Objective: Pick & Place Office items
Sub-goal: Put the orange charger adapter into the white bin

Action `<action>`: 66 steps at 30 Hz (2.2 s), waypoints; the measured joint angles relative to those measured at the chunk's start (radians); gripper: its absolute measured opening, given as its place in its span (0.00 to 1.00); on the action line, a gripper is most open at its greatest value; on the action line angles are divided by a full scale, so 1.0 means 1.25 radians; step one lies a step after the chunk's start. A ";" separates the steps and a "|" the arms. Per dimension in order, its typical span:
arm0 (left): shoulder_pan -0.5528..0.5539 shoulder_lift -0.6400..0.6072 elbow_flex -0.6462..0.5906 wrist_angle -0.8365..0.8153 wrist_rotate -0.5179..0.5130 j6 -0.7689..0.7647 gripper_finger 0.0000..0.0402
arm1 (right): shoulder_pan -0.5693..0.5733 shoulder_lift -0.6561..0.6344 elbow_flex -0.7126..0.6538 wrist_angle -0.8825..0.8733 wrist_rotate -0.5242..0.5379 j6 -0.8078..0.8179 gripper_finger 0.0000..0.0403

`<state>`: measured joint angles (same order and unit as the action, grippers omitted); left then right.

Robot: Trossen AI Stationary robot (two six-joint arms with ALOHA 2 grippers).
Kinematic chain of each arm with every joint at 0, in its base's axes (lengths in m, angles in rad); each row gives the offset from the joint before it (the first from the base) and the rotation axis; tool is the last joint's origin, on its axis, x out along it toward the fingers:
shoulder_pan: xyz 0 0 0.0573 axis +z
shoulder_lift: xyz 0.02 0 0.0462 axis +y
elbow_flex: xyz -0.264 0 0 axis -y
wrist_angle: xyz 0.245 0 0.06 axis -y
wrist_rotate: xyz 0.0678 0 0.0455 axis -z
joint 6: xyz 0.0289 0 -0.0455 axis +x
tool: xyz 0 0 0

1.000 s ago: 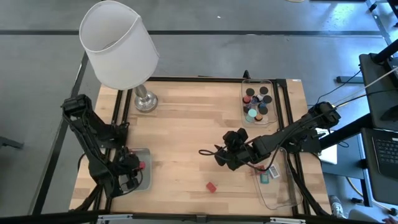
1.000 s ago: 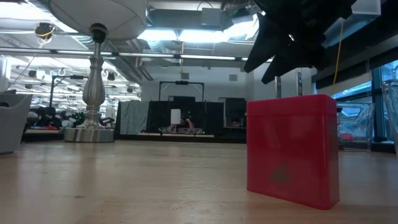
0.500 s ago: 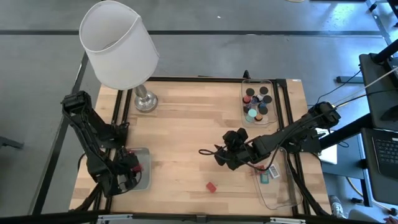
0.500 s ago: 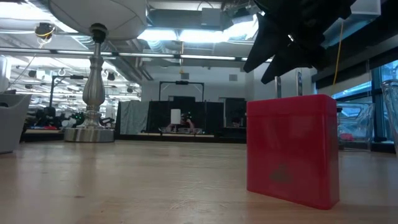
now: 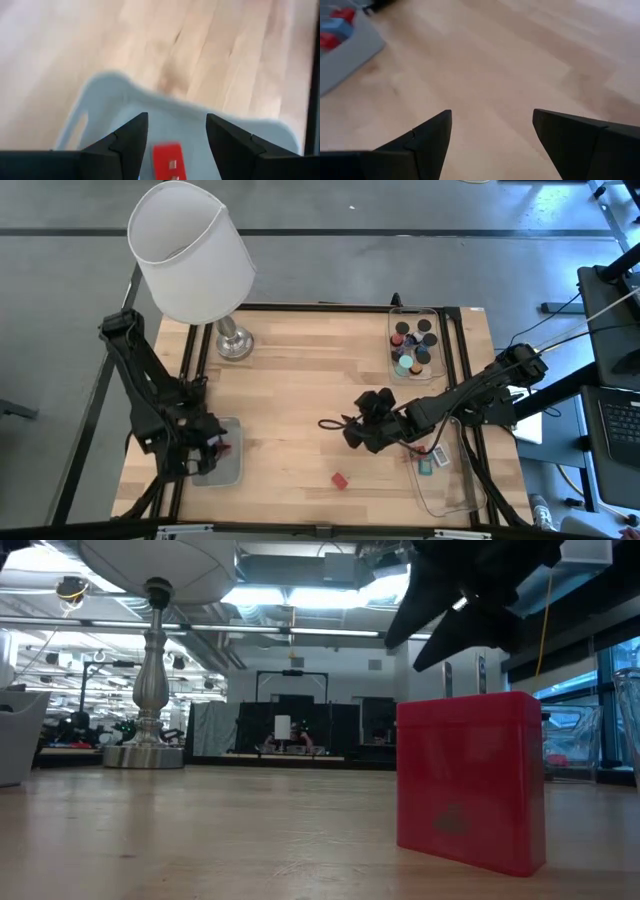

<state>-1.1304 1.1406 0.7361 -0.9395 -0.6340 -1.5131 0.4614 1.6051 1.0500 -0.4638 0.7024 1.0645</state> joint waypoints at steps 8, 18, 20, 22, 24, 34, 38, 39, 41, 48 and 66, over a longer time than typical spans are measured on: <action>0.044 -0.016 0.000 0.125 -0.270 0.278 0.49 | 0.022 0.000 0.000 0.141 -0.096 -0.089 0.70; 0.155 -0.016 0.000 0.301 -0.313 0.529 0.48 | 0.122 0.000 0.000 0.268 -0.101 -0.149 0.70; 0.175 -0.016 0.000 0.315 -0.295 0.554 0.48 | 0.148 0.000 0.000 0.269 -0.074 -0.149 0.70; 0.191 -0.016 0.000 0.320 -0.283 0.571 0.48 | 0.173 0.000 0.000 0.275 -0.055 -0.149 0.70; 0.204 -0.016 0.000 0.321 -0.273 0.579 0.48 | 0.201 0.000 0.000 0.292 -0.042 -0.149 0.70; 0.227 -0.016 0.000 0.319 -0.273 0.580 0.48 | 0.297 0.110 0.000 0.471 0.033 -0.202 0.70; 0.228 -0.015 0.000 0.318 -0.275 0.592 0.48 | 0.313 0.159 0.009 0.548 0.034 -0.275 0.70; 0.228 -0.015 0.000 0.318 -0.274 0.593 0.48 | 0.315 0.171 0.017 0.549 0.034 -0.292 0.70; 0.228 -0.015 0.000 0.318 -0.274 0.594 0.48 | 0.318 0.193 0.035 0.547 0.034 -0.328 0.70; 0.228 -0.015 0.000 0.318 -0.274 0.594 0.48 | 0.318 0.266 0.113 0.542 0.035 -0.469 0.70; 0.228 -0.015 0.000 0.309 -0.272 0.607 0.48 | 0.312 0.295 0.182 0.252 0.097 -0.021 0.69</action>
<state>-0.8459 1.1213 0.7357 -0.5529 -0.9745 -0.7539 0.8516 1.9736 1.2774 -0.1484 0.8237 1.0380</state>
